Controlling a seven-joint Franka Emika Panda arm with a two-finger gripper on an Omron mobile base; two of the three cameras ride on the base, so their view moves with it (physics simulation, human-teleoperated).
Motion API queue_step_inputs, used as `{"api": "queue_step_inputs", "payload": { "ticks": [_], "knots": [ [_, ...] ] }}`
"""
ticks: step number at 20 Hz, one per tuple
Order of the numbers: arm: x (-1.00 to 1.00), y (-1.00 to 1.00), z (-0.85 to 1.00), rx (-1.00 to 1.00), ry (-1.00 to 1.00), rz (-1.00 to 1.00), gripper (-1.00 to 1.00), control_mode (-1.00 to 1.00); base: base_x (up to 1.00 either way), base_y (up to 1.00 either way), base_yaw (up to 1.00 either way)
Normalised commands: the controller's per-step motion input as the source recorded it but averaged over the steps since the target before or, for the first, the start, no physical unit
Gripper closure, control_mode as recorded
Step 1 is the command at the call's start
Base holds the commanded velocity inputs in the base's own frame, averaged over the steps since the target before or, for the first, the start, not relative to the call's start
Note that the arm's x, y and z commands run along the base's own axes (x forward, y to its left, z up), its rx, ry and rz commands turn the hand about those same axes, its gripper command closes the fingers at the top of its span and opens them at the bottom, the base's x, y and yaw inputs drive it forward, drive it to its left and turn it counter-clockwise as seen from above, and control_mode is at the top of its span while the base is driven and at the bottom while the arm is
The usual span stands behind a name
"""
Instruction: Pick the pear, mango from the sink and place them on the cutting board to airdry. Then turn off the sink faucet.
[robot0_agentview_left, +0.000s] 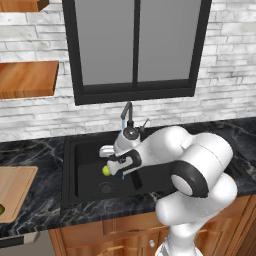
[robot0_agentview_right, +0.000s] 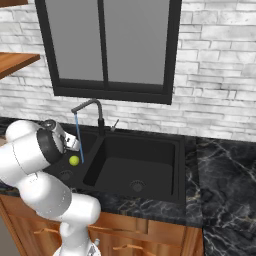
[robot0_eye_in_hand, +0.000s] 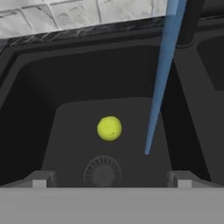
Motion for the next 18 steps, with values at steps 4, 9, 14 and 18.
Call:
{"api": "queue_step_inputs", "payload": {
  "ticks": [4,9,14,18],
  "knots": [
    [0.25,0.06,-0.22,0.0,0.05,0.0,-1.0,-1.0,0.0,0.0,0.0],
    [0.29,0.17,-0.25,0.0,0.06,0.0,-1.0,-1.0,0.0,0.0,0.0],
    [0.26,0.1,-0.19,0.0,0.04,0.0,-1.0,-1.0,0.0,0.0,0.0],
    [0.25,0.02,-0.2,0.0,0.02,0.0,-1.0,-1.0,0.0,0.0,0.0]
  ]
}}
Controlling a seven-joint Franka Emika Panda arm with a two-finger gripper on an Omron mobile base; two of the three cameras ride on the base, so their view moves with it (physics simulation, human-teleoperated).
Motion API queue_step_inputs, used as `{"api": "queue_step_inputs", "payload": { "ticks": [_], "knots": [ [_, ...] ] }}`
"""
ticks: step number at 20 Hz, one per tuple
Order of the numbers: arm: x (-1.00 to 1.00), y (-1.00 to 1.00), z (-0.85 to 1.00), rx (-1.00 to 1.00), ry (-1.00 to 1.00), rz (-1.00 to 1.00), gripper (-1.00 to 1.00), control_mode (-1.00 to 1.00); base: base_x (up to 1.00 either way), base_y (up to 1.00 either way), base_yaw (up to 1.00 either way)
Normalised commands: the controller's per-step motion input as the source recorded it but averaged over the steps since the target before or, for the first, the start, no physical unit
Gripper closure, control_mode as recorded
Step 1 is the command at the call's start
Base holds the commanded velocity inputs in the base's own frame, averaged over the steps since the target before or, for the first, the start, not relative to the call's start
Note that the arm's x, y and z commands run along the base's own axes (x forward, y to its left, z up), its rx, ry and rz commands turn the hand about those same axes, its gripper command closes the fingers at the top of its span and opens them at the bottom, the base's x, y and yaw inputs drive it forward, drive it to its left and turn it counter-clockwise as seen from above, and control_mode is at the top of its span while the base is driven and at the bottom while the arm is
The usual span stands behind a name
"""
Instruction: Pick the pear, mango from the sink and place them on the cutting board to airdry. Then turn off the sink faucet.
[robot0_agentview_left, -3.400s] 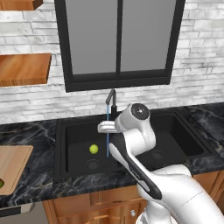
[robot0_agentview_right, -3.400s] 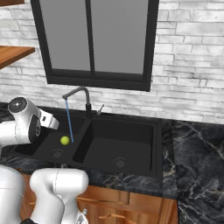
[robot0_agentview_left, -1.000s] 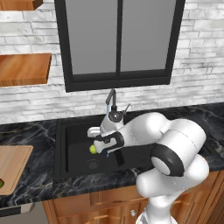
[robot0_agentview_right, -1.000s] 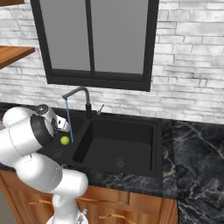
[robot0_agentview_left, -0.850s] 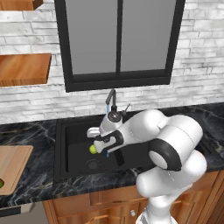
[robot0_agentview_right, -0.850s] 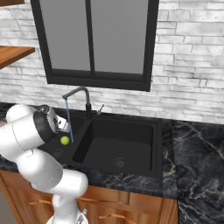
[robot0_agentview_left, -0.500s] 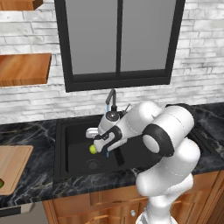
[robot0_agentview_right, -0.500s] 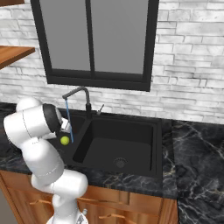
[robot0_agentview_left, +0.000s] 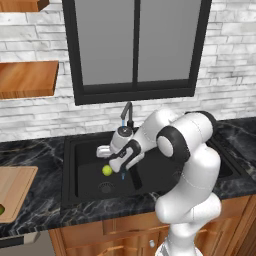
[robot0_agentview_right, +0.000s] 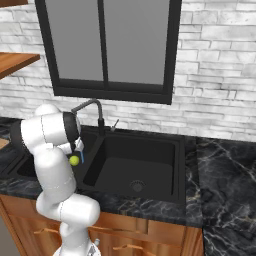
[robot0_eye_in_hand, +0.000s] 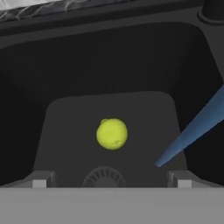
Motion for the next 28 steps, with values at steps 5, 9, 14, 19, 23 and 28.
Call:
{"api": "queue_step_inputs", "payload": {
  "ticks": [5,9,14,19,23,28],
  "knots": [
    [0.15,0.0,-0.2,0.0,0.01,0.0,-1.0,-1.0,0.0,0.0,0.0],
    [0.09,0.1,-0.23,0.0,0.03,0.0,-1.0,-1.0,0.0,0.0,0.0],
    [0.15,0.1,-0.22,0.0,0.03,0.0,-1.0,-1.0,0.0,0.0,0.0],
    [0.12,0.02,-0.19,0.0,0.03,0.0,-1.0,-1.0,0.0,0.0,0.0],
    [0.17,0.0,-0.22,0.0,0.04,0.0,-1.0,-1.0,0.0,0.0,0.0],
    [0.24,0.0,-0.23,0.0,0.06,0.0,-1.0,-1.0,0.0,0.0,0.0]
  ]
}}
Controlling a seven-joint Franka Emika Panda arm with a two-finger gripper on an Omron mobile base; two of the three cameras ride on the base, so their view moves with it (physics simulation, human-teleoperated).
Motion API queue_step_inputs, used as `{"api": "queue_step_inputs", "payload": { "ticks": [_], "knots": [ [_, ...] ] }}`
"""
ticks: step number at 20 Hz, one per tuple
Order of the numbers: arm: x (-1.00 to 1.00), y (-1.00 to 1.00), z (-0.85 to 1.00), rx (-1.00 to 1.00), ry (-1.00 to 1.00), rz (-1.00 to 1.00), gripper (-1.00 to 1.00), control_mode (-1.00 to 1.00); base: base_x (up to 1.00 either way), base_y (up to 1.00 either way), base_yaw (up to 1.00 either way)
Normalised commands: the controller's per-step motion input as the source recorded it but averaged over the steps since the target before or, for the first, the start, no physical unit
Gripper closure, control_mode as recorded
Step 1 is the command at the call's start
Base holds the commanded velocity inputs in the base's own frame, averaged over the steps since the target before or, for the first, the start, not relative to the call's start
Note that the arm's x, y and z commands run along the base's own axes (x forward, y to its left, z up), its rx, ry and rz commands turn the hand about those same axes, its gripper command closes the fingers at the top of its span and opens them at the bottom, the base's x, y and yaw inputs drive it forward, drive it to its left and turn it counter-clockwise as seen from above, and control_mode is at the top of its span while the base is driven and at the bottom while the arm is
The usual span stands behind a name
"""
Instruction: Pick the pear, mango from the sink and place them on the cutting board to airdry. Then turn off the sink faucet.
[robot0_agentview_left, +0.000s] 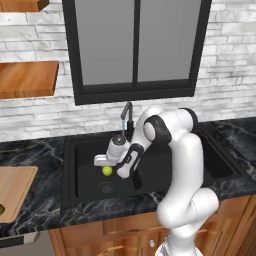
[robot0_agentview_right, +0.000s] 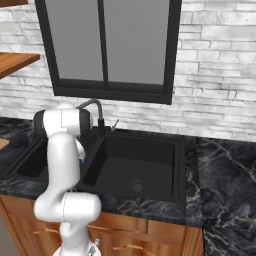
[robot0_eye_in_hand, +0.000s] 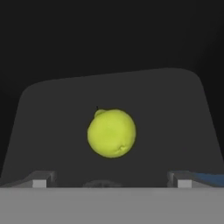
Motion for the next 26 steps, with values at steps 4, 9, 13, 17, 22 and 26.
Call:
{"api": "queue_step_inputs", "payload": {
  "ticks": [4,9,13,17,22,26],
  "knots": [
    [0.32,0.0,-0.23,0.0,0.08,0.0,-1.0,-1.0,0.0,0.0,0.0],
    [0.36,0.0,-0.21,0.0,0.07,0.0,-1.0,-1.0,0.0,0.0,0.0],
    [0.39,0.0,-0.18,0.0,0.06,0.0,-1.0,-1.0,0.0,0.0,0.0],
    [0.43,0.0,-0.15,0.0,0.05,0.0,-1.0,-1.0,0.0,0.0,0.0],
    [0.43,0.0,-0.11,0.0,0.04,0.0,-1.0,-1.0,0.0,0.0,0.0],
    [0.33,0.0,-0.04,0.0,0.02,0.0,-1.0,-1.0,0.0,0.0,0.0]
  ]
}}
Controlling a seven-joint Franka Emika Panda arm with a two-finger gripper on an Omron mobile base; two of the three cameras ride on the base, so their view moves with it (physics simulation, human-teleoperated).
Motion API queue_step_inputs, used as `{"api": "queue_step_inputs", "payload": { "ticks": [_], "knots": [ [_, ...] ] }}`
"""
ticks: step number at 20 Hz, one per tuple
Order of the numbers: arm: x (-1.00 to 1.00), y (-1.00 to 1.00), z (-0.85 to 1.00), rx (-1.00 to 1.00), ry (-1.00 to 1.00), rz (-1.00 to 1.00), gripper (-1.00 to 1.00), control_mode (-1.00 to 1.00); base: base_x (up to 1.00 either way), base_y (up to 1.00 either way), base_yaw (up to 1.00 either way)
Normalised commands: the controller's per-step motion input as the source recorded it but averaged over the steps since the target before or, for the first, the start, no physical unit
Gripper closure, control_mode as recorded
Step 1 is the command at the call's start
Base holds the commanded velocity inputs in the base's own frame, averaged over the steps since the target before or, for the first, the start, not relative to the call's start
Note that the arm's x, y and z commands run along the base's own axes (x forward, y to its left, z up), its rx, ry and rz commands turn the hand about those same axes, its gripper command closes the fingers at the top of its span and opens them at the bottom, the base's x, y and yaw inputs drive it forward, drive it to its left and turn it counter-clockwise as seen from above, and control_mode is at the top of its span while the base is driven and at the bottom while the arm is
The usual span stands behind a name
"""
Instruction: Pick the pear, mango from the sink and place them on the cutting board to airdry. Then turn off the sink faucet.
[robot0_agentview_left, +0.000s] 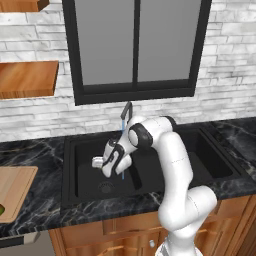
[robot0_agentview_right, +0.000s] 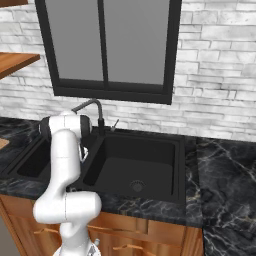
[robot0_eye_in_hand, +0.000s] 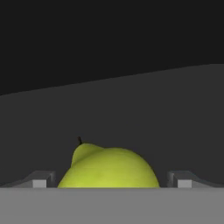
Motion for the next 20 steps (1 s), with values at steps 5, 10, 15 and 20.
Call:
{"api": "queue_step_inputs", "payload": {
  "ticks": [5,10,15,20],
  "knots": [
    [0.0,0.04,0.0,0.0,0.01,0.0,1.0,-1.0,0.0,0.0,0.0],
    [0.0,0.18,0.01,0.0,0.08,0.0,1.0,-1.0,0.0,0.0,0.0],
    [-0.14,0.0,0.3,0.0,0.01,0.0,1.0,-1.0,0.0,0.0,0.0],
    [-0.34,0.04,0.51,0.0,0.0,0.0,1.0,-1.0,0.0,0.0,0.0]
  ]
}}
